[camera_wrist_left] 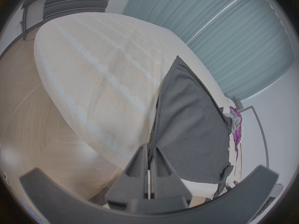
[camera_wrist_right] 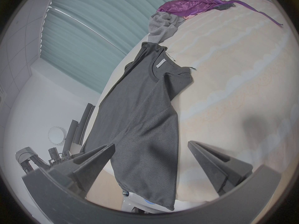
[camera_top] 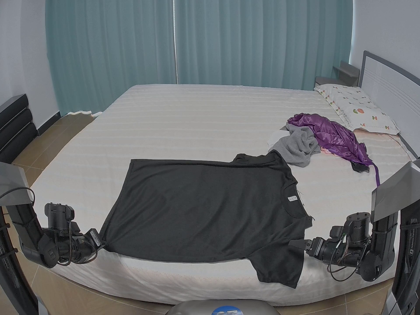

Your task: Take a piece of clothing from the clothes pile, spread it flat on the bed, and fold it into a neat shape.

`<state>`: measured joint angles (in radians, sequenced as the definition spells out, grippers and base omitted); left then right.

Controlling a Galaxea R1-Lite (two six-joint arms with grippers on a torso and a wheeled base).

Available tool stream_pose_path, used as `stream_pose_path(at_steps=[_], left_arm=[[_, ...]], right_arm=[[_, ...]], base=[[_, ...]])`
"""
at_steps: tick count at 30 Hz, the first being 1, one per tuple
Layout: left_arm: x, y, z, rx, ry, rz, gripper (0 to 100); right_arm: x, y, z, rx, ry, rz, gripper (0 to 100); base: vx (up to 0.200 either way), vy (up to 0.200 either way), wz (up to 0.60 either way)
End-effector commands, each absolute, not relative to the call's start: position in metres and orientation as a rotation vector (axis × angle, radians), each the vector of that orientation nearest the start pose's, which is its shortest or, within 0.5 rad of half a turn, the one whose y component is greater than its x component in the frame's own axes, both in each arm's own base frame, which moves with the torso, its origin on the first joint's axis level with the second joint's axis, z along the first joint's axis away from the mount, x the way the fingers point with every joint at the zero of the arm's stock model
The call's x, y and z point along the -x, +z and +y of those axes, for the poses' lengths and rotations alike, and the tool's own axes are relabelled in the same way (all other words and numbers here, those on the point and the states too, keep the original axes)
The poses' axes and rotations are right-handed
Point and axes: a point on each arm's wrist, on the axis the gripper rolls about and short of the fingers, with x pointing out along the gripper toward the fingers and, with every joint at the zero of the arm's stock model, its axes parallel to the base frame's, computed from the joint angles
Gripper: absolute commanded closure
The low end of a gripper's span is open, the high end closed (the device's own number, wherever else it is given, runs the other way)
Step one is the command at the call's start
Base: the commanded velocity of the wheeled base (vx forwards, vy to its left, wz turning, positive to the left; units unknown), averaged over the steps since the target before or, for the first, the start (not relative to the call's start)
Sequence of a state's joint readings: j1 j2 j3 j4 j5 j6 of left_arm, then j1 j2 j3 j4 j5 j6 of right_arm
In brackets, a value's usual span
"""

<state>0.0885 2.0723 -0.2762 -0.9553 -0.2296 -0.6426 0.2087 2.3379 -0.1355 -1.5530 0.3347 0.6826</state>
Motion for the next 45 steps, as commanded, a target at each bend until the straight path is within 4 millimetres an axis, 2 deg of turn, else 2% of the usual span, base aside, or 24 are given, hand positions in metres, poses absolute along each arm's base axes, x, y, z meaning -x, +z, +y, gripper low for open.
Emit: stream_pose_path(at_steps=[1, 15, 16, 29, 35, 42, 45], left_arm=[[-0.246, -0.001, 0.017, 0.737, 0.141, 0.853, 100], [-0.247, -0.001, 0.017, 0.739, 0.141, 0.851, 100], [-0.247, -0.001, 0.017, 0.737, 0.140, 0.851, 100], [-0.246, 0.000, 0.017, 0.737, 0.142, 0.851, 100], [-0.245, 0.003, 0.017, 0.726, 0.139, 0.843, 100], [-0.238, 0.007, 0.017, 0.692, 0.127, 0.839, 100], [-0.232, 0.010, 0.017, 0.665, 0.116, 0.839, 100]], right_arm=[[-0.242, -0.030, 0.061, -0.683, 0.297, 0.794, 0], [-0.246, -0.044, 0.068, -0.659, 0.305, 0.825, 0], [-0.246, -0.044, 0.068, -0.660, 0.304, 0.823, 100], [-0.234, -0.034, 0.055, -0.608, 0.274, 0.811, 100], [-0.221, -0.022, 0.047, -0.616, 0.264, 0.814, 100], [-0.213, -0.008, 0.037, -0.650, 0.272, 0.793, 100], [-0.211, -0.008, 0.033, -0.647, 0.253, 0.809, 100]], base=[[0.000, 0.000, 0.00], [0.000, 0.000, 0.00], [0.000, 0.000, 0.00], [0.000, 0.000, 0.00], [0.000, 0.000, 0.00], [0.000, 0.000, 0.00], [0.000, 0.000, 0.00]])
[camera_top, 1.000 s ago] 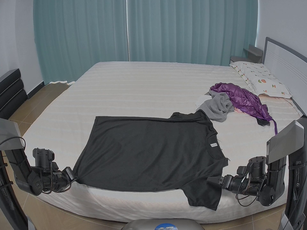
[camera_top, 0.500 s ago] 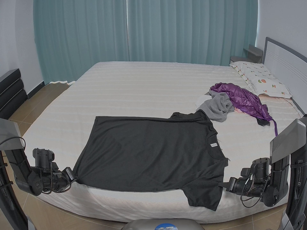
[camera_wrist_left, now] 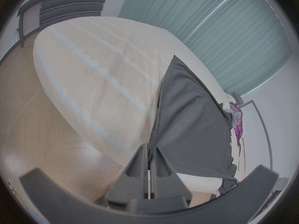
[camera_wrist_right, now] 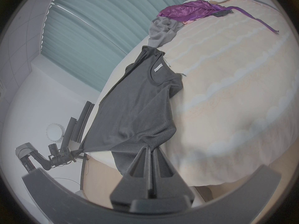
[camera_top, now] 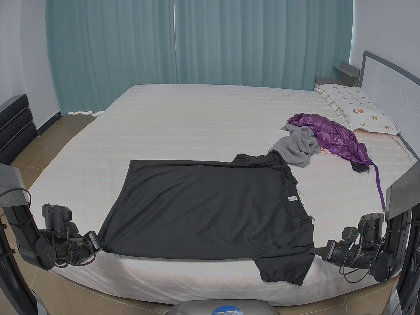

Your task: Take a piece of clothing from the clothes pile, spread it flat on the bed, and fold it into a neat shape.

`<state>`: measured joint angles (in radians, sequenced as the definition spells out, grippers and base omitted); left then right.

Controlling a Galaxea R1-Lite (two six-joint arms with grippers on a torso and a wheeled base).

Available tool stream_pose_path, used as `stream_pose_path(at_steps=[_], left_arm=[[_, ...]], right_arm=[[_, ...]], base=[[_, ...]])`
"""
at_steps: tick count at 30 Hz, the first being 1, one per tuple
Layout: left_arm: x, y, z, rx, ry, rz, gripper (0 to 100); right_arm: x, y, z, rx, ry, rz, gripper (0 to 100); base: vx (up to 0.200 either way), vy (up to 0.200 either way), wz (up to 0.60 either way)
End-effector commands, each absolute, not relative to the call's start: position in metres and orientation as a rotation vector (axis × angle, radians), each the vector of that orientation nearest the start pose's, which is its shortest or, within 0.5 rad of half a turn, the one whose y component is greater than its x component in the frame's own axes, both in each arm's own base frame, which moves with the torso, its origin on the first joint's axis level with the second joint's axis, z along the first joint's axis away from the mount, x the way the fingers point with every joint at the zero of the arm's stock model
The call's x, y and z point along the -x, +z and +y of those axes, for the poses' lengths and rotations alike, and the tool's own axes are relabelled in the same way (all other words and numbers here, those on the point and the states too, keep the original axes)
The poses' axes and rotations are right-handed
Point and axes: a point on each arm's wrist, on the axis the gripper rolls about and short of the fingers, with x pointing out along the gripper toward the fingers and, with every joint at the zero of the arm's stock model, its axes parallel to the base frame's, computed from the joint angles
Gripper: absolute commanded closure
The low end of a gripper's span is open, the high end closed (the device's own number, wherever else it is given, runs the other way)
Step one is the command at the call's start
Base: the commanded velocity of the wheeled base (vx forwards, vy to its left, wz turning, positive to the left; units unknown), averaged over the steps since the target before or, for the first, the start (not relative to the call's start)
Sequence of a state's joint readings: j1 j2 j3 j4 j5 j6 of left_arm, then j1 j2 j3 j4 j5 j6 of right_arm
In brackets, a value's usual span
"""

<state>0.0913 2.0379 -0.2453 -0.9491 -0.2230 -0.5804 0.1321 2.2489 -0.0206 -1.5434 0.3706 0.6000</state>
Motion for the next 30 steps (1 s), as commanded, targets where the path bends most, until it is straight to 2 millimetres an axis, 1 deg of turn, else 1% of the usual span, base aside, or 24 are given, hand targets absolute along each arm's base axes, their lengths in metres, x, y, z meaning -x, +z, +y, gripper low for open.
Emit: stream_pose_path(at_steps=[1, 5, 7, 8, 9, 13, 17, 19, 25, 26, 30], left_arm=[[-0.232, 0.012, 0.018, 0.658, 0.114, 0.831, 100], [-0.226, 0.014, 0.018, 0.648, 0.114, 0.834, 100], [-0.220, 0.013, 0.017, 0.631, 0.109, 0.851, 100], [-0.220, 0.013, 0.017, 0.631, 0.109, 0.851, 100], [-0.215, 0.012, 0.017, 0.609, 0.105, 0.864, 100], [-0.206, 0.011, 0.017, 0.572, 0.098, 0.883, 100], [-0.198, 0.013, 0.016, 0.569, 0.097, 0.892, 100], [-0.190, 0.011, 0.015, 0.572, 0.100, 0.910, 100], [-0.187, 0.015, 0.014, 0.569, 0.095, 0.901, 100], [-0.181, 0.015, 0.012, 0.565, 0.091, 0.913, 100], [-0.175, 0.014, 0.012, 0.551, 0.087, 0.931, 100]], right_arm=[[-0.209, -0.009, 0.033, -0.645, 0.251, 0.835, 100], [-0.201, 0.002, 0.033, -0.627, 0.268, 0.855, 100], [-0.196, 0.009, 0.032, -0.612, 0.268, 0.866, 100], [-0.196, 0.009, 0.032, -0.612, 0.268, 0.866, 100], [-0.191, 0.009, 0.031, -0.593, 0.267, 0.899, 100], [-0.183, 0.012, 0.029, -0.546, 0.276, 0.939, 100], [-0.176, 0.014, 0.029, -0.523, 0.277, 0.972, 100], [-0.173, 0.015, 0.028, -0.510, 0.275, 0.990, 100], [-0.167, 0.017, 0.027, -0.495, 0.276, 1.015, 100], [-0.162, 0.022, 0.027, -0.492, 0.277, 1.017, 100], [-0.150, 0.029, 0.024, -0.485, 0.268, 1.047, 100]], base=[[0.000, 0.000, 0.00], [0.000, 0.000, 0.00], [0.000, 0.000, 0.00], [0.000, 0.000, 0.00], [0.000, 0.000, 0.00], [0.000, 0.000, 0.00], [0.000, 0.000, 0.00], [0.000, 0.000, 0.00], [0.000, 0.000, 0.00], [0.000, 0.000, 0.00], [0.000, 0.000, 0.00]])
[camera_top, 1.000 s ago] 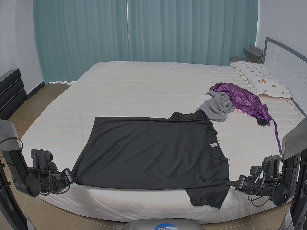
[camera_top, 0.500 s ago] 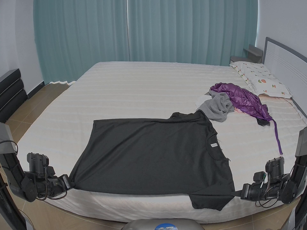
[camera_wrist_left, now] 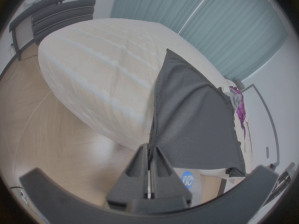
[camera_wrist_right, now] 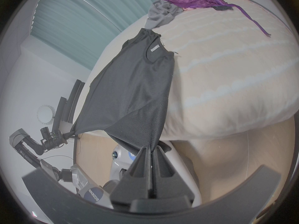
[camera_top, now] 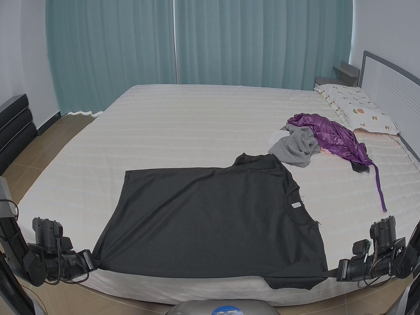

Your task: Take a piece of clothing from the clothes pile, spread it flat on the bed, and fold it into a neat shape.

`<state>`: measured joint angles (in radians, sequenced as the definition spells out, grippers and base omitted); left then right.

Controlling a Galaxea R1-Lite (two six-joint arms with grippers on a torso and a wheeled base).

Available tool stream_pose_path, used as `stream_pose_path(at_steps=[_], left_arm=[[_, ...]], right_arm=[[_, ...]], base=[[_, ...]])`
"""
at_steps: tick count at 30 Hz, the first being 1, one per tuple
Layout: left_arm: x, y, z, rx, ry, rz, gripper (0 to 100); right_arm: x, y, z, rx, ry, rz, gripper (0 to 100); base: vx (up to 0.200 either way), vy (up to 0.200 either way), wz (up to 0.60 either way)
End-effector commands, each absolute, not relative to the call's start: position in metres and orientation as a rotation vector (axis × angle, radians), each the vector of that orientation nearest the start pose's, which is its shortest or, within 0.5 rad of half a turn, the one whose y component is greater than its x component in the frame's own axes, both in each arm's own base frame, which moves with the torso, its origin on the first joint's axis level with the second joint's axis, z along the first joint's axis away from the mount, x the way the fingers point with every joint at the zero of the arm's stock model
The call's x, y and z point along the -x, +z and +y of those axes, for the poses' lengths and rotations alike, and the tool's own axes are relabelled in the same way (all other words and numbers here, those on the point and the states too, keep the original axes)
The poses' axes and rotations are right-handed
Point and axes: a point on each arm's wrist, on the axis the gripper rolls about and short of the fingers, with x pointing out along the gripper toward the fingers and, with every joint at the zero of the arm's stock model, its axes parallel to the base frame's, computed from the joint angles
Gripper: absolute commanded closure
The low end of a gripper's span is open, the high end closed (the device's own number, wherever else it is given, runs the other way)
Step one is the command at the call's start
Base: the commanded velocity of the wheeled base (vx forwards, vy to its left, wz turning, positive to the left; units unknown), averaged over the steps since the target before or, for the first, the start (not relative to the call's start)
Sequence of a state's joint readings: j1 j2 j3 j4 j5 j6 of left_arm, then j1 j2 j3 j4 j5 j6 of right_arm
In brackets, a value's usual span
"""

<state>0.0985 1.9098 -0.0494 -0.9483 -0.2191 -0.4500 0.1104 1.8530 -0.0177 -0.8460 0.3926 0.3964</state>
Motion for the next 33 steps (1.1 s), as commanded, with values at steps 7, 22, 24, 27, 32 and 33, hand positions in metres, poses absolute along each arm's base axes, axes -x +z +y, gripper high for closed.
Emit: stream_pose_path(at_steps=[7, 22, 24, 27, 32, 33], left_arm=[[-0.167, 0.015, 0.011, 0.542, 0.088, 0.960, 100], [-0.143, 0.029, 0.008, 0.467, 0.050, 1.024, 100], [-0.142, 0.029, 0.008, 0.451, 0.039, 1.024, 100], [-0.143, 0.029, 0.008, 0.447, 0.037, 1.021, 100], [-0.151, 0.032, 0.009, 0.452, 0.043, 0.992, 100], [-0.151, 0.032, 0.009, 0.452, 0.043, 0.992, 100]], right_arm=[[-0.140, 0.035, 0.023, -0.439, 0.294, 1.047, 100], [-0.118, 0.041, 0.021, -0.343, 0.329, 1.101, 100], [-0.117, 0.043, 0.021, -0.343, 0.333, 1.080, 100], [-0.115, 0.047, 0.020, -0.339, 0.339, 1.048, 100], [-0.121, 0.054, 0.021, -0.346, 0.346, 0.999, 100], [-0.121, 0.054, 0.021, -0.346, 0.346, 0.999, 100]], base=[[0.000, 0.000, 0.00], [0.000, 0.000, 0.00], [0.000, 0.000, 0.00], [0.000, 0.000, 0.00], [0.000, 0.000, 0.00], [0.000, 0.000, 0.00]])
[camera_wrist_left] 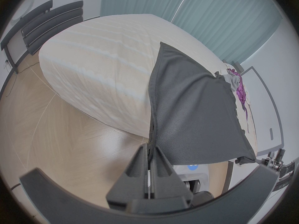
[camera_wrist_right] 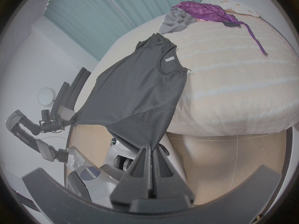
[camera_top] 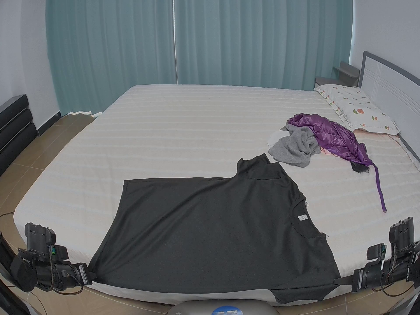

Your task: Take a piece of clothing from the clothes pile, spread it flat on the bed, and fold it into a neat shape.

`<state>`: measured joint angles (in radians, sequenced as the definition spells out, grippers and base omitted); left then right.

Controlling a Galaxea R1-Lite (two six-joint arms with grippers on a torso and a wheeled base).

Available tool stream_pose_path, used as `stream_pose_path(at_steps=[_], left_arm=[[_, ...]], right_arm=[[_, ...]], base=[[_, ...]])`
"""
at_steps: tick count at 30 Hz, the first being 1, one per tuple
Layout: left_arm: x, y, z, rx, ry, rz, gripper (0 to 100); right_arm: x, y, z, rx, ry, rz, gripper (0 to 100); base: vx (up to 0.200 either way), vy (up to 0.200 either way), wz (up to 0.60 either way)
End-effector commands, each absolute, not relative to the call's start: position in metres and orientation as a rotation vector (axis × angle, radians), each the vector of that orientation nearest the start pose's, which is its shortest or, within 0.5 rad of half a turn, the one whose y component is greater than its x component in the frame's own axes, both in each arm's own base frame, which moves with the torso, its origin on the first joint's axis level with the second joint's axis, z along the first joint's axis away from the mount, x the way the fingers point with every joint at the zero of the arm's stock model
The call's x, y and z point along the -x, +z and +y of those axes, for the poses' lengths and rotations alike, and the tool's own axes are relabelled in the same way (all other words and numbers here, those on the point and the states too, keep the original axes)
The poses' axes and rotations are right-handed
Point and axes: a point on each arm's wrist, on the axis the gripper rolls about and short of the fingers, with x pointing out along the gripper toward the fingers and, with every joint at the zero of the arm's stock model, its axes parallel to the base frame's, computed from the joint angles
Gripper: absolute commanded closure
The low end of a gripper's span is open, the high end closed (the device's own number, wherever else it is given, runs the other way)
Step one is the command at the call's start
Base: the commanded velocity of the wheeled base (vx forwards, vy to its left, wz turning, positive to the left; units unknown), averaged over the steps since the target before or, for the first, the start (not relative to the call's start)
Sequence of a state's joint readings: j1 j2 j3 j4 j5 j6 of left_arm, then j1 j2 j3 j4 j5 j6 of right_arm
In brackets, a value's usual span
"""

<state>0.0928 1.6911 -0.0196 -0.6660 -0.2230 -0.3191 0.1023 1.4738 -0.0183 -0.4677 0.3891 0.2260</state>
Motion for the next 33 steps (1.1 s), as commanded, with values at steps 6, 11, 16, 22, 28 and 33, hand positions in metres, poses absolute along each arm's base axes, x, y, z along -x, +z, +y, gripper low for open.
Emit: stream_pose_path(at_steps=[6, 11, 16, 22, 28, 33], left_arm=[[-0.193, 0.045, 0.010, 0.534, 0.060, 0.888, 100], [-0.218, 0.049, 0.008, 0.600, 0.070, 0.856, 100], [-0.230, 0.046, 0.005, 0.610, 0.064, 0.862, 100], [-0.240, 0.049, 0.006, 0.620, 0.071, 0.832, 100], [-0.240, 0.050, 0.006, 0.615, 0.082, 0.826, 100], [-0.236, 0.050, 0.006, 0.618, 0.085, 0.832, 100]], right_arm=[[-0.146, 0.054, 0.024, -0.393, 0.312, 1.017, 100], [-0.175, 0.055, 0.025, -0.447, 0.279, 0.989, 100], [-0.201, 0.057, 0.027, -0.474, 0.267, 0.938, 100], [-0.224, 0.057, 0.028, -0.486, 0.237, 0.914, 100], [-0.232, 0.063, 0.030, -0.514, 0.236, 0.883, 100], [-0.225, 0.070, 0.032, -0.505, 0.247, 0.862, 100]], base=[[0.000, 0.000, 0.00], [0.000, 0.000, 0.00], [0.000, 0.000, 0.00], [0.000, 0.000, 0.00], [0.000, 0.000, 0.00], [0.000, 0.000, 0.00]])
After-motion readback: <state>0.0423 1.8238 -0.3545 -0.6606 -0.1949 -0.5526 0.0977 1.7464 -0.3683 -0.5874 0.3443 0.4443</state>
